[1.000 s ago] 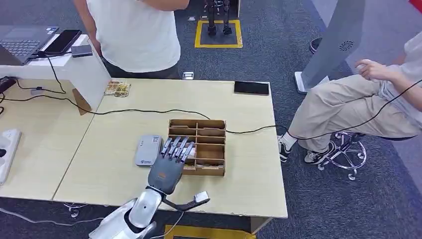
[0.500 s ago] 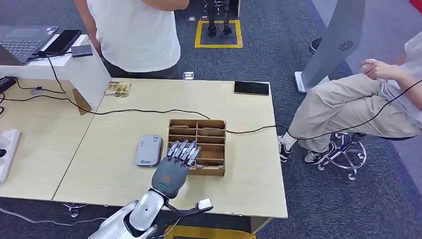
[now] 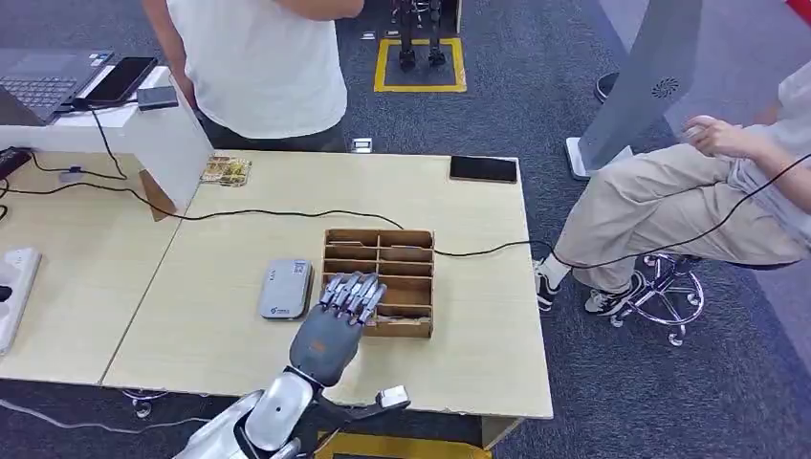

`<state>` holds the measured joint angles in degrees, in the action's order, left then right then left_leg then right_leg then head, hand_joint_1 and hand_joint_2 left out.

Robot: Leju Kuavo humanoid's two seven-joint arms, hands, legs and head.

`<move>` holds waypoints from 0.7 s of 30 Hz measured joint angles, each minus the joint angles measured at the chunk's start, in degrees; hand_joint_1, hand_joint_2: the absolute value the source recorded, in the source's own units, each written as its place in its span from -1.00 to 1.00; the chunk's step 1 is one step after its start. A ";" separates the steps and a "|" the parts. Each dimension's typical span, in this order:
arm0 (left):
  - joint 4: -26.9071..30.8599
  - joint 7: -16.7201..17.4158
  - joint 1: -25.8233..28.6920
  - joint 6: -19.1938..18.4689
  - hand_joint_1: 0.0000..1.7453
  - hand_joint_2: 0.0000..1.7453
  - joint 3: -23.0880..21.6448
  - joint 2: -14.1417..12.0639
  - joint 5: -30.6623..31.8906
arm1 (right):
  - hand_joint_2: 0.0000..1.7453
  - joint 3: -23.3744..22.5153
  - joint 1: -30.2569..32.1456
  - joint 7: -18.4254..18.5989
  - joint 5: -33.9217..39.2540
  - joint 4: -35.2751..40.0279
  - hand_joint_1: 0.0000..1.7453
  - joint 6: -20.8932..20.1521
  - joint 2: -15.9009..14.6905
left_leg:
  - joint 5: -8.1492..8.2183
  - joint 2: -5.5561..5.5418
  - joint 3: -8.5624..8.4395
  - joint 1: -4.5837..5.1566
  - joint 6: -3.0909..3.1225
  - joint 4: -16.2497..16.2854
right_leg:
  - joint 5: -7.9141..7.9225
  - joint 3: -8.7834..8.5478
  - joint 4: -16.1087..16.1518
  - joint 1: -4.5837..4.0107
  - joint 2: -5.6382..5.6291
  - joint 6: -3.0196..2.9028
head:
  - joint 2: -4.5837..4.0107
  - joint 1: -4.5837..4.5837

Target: Pass the card to the sensor for recognition and then transmit it.

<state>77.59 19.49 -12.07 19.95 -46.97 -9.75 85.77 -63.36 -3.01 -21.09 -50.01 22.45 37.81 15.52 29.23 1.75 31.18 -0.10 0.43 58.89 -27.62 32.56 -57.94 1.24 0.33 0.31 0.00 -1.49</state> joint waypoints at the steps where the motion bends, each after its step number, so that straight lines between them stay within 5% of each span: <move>1: 0.00 0.65 -0.01 0.11 -1.00 1.00 0.00 -0.02 0.00 | 1.00 0.00 0.00 0.00 -0.02 0.00 -1.00 -0.02 0.02 | 0.00 0.00 0.00 0.00 0.00 0.00 | 0.00 0.00 0.00 0.00 0.00 0.00 | 0.00 -0.02; 9: -0.02 8.46 -1.29 1.23 -1.00 1.00 -0.66 -1.01 0.00 | 1.00 0.00 -0.01 -0.02 -0.07 0.07 -1.00 -0.02 0.09 | 0.00 0.00 -0.01 0.00 0.00 0.00 | 0.00 0.00 0.00 0.00 0.00 0.00 | 0.00 -0.02; 21: -2.58 6.87 -1.72 0.48 -1.00 1.00 -1.31 -1.03 0.00 | 1.00 0.00 -0.05 -0.17 -0.15 0.07 -1.00 -0.02 0.11 | 0.00 0.01 -0.01 0.00 0.00 0.00 | 0.00 0.01 0.00 0.00 -0.01 0.00 | 0.00 0.00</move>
<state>75.01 26.37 -13.80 20.44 -48.28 -10.78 85.77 -63.36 -3.06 -21.27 -50.16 22.51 37.79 15.63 29.23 1.75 31.17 -0.10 0.43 58.89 -27.62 32.57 -57.93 1.24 0.32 0.31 0.00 -1.49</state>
